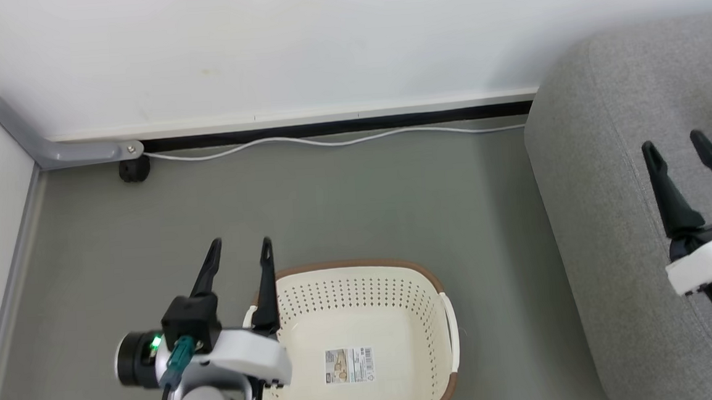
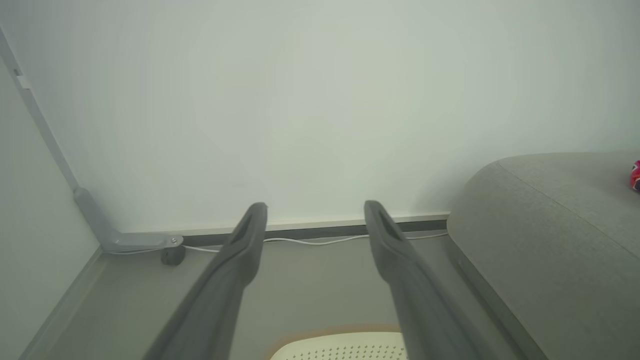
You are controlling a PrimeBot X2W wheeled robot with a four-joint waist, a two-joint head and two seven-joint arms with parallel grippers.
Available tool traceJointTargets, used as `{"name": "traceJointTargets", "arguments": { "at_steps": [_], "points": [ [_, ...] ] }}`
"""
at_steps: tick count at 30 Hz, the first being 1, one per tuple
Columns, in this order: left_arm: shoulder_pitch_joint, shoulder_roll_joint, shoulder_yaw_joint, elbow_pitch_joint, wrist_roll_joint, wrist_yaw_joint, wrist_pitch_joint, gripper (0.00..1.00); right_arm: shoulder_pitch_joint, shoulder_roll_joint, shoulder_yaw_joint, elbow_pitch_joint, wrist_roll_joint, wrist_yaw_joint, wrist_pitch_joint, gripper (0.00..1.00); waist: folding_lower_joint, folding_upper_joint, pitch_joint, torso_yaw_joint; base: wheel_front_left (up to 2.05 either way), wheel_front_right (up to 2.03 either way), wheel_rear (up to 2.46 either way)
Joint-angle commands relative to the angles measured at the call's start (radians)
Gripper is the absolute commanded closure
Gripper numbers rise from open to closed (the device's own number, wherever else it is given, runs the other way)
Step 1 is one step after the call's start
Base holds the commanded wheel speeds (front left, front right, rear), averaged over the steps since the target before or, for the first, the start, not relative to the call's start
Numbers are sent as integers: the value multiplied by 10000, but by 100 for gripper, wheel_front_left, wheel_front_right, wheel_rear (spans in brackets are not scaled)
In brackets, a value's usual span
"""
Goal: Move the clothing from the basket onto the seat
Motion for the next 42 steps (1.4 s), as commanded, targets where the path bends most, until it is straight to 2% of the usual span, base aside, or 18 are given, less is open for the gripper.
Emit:
{"name": "traceJointTargets", "arguments": {
  "at_steps": [1, 13, 19, 42],
  "points": [
    [243, 75, 618, -372, 222, -42, -49, 0, 399, -67, -29, -323, -179, 33, -59, 0, 0, 0, -227, 27, 0, 0, 0],
    [1903, 66, 2145, -870, 763, -302, -49, 0, 2167, 910, -738, -830, -885, 33, -59, 0, 0, 0, -889, 51, 0, 0, 0],
    [2417, 52, 2512, -1036, 858, -442, -49, 0, 2781, 1264, -784, -857, -1245, 33, -59, 0, 0, 0, -1119, 15, 0, 0, 0],
    [2805, 40, 2533, -1012, 456, -671, -49, 0, 2746, 1424, -381, -165, -1446, 33, -59, 0, 0, 0, -1337, -80, 0, 0, 0]
  ]
}}
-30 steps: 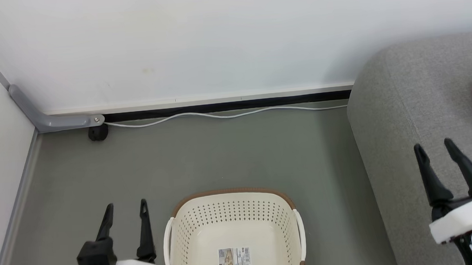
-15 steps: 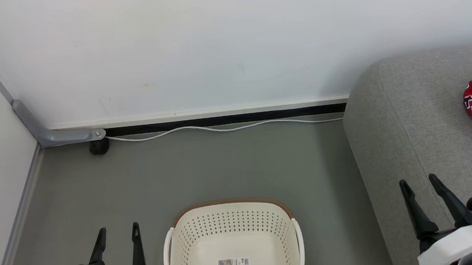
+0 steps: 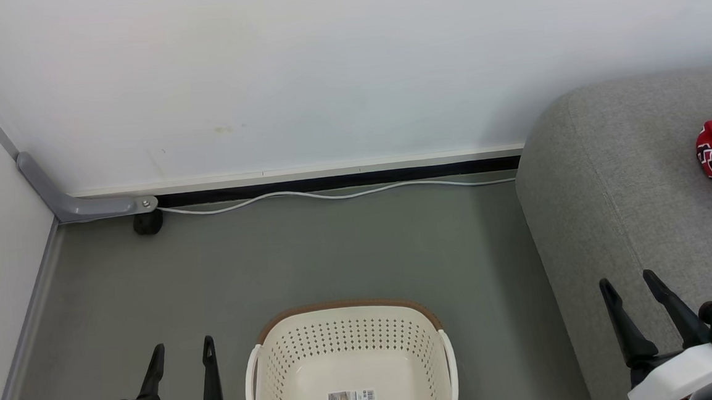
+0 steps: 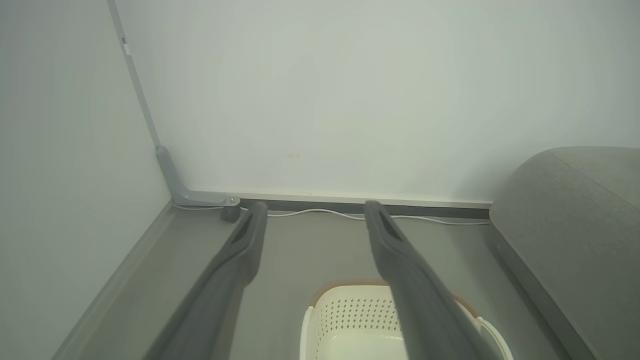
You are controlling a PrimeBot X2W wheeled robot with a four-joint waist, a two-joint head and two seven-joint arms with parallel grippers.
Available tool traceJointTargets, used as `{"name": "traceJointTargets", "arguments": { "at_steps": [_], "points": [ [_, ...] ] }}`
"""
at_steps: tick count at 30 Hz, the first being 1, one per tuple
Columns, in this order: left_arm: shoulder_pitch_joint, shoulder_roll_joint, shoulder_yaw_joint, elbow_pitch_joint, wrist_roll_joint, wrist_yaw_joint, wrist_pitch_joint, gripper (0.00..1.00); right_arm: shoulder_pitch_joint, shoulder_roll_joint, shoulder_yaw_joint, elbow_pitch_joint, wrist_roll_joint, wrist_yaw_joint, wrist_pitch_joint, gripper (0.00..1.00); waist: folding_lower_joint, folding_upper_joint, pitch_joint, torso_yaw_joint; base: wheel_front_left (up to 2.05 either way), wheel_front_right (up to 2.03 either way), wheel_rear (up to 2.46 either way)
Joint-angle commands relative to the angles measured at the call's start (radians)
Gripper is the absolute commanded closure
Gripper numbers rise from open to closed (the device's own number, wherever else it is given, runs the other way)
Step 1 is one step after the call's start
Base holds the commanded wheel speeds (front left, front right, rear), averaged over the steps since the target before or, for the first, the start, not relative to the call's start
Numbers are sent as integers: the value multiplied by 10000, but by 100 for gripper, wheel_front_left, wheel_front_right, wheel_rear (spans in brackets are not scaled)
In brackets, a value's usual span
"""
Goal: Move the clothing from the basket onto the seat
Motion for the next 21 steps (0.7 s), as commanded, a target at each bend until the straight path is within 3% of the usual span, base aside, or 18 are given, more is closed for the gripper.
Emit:
{"name": "traceJointTargets", "arguments": {
  "at_steps": [1, 2, 3, 10, 15, 21],
  "points": [
    [-204, 44, 247, -219, -143, -82, -51, 0, -295, -172, 156, -190, -40, 33, -61, 0, 0, 0, 5, -14, 0, 0, 0],
    [-205, 44, 226, -226, -222, -126, -51, 0, -313, -172, 143, -202, -38, 33, -61, 0, 0, 0, 7, -21, 0, 0, 0],
    [-1, -4, -62, 38, -157, -82, 1, 100, 5, 17, -5, 22, 6, 0, 0, 100, 0, 0, 8, -19, 0, 0, 0],
    [84, -97, -57, 554, -410, -118, 93, 100, 316, 411, 59, 393, 210, 1, 59, 100, 1, 0, 6, -17, 0, 0, 0],
    [15, -92, 21, 523, -972, -206, 244, 100, 303, 494, -77, 325, 676, 2, 200, 100, 23, 0, -19, -11, 0, 0, 0],
    [-78, -85, 103, 497, -1647, -312, 410, 100, 263, 595, -241, 271, 1232, 3, 367, 100, 1, 0, 1, -4, 0, 0, 0]
  ]
}}
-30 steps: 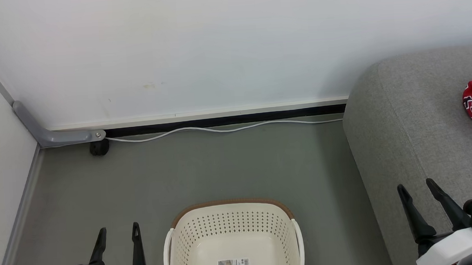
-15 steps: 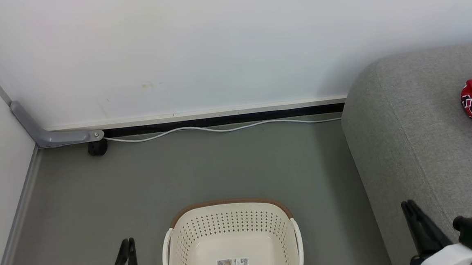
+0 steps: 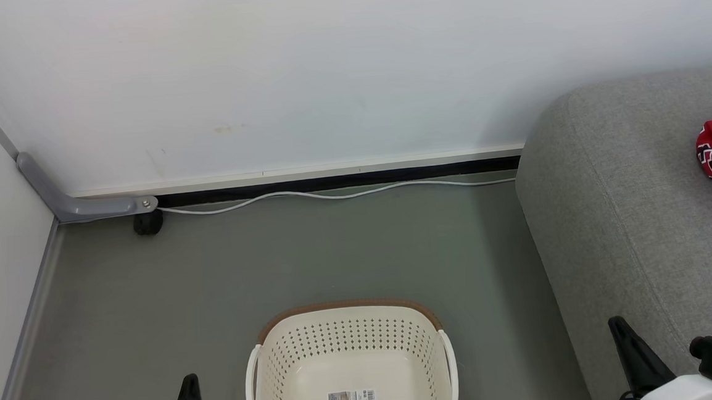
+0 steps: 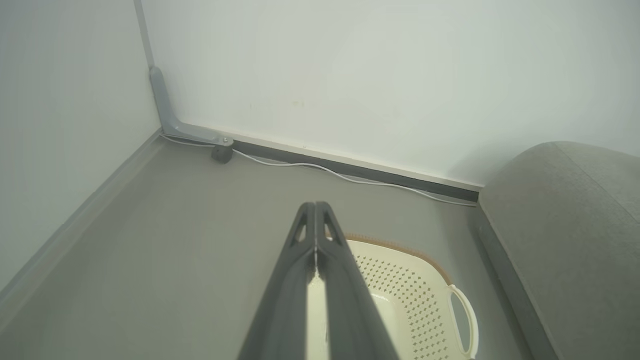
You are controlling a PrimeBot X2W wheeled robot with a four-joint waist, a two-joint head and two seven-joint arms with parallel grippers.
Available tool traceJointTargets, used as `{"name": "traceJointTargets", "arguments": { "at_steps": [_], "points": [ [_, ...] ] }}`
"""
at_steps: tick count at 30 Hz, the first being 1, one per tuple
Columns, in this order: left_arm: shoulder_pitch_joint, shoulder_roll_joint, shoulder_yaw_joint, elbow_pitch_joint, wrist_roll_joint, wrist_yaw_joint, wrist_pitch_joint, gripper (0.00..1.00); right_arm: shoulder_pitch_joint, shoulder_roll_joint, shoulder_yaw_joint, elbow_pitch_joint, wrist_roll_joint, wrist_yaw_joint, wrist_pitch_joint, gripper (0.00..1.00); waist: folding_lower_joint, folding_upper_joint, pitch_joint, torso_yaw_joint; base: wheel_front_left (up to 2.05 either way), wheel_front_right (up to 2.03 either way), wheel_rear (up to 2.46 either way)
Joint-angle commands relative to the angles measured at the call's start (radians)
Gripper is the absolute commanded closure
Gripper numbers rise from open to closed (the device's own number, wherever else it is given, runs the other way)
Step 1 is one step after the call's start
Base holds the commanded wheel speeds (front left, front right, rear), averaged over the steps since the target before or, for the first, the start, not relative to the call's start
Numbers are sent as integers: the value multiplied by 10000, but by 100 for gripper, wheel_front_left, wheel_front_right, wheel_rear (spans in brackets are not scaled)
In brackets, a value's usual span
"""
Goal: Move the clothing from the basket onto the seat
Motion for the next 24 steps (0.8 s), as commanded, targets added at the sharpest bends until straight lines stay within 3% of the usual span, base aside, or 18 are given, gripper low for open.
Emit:
{"name": "traceJointTargets", "arguments": {
  "at_steps": [1, 24],
  "points": [
    [-355, 102, 150, -280, -369, -147, 56, 100, -338, -99, -178, -308, 302, 4, 109, 100, -2, -1, 3, 4, 0, 0, 0],
    [-740, 130, 516, -378, -3046, -568, 759, 100, -469, 319, -849, -565, 2499, 10, 793, 100, -3, -1, -5, 32, 0, 0, 0]
  ]
}}
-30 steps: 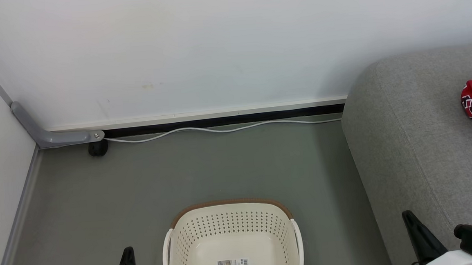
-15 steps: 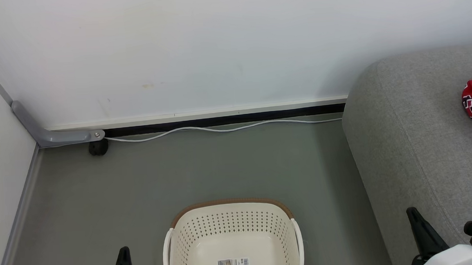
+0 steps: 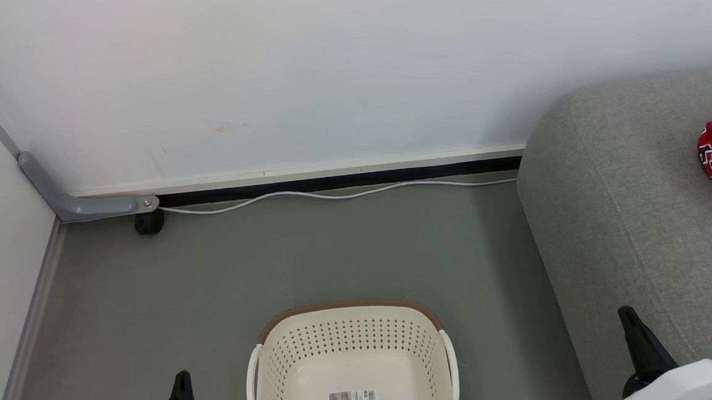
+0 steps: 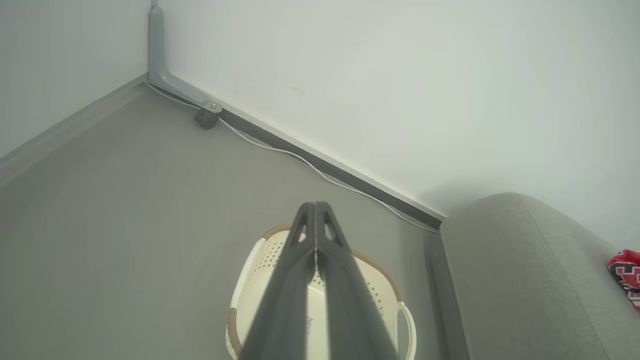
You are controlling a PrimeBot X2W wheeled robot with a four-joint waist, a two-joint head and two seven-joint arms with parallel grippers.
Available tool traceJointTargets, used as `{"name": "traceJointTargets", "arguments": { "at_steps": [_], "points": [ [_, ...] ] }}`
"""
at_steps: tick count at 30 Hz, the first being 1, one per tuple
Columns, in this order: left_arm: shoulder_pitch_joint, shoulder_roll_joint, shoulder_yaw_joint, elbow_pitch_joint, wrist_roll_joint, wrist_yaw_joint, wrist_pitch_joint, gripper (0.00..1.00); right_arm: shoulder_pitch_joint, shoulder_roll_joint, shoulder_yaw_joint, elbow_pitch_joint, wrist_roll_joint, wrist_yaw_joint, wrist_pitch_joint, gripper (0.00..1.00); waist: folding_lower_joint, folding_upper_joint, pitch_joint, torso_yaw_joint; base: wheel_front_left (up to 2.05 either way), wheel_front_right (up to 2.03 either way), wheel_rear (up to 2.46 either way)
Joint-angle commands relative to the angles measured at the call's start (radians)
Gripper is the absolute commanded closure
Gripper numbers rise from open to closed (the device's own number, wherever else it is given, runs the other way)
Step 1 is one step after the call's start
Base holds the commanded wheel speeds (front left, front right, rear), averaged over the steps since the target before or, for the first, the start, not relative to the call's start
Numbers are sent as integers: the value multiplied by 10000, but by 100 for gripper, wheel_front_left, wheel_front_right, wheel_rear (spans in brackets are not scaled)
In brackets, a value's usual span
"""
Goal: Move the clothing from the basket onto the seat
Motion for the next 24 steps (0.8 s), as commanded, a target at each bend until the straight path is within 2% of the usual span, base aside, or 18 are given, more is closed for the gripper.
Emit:
{"name": "traceJointTargets", "arguments": {
  "at_steps": [1, 24],
  "points": [
    [-598, 125, 209, -288, -349, -144, 51, 100, -401, -105, -143, -318, 299, 12, 102, 100, -2, 0, -1, 3, 0, 0, 0],
    [-952, 150, 549, -375, -2804, -531, 698, 100, -517, 292, -776, -557, 2297, 18, 742, 100, -2, 0, -8, 29, 0, 0, 0]
  ]
}}
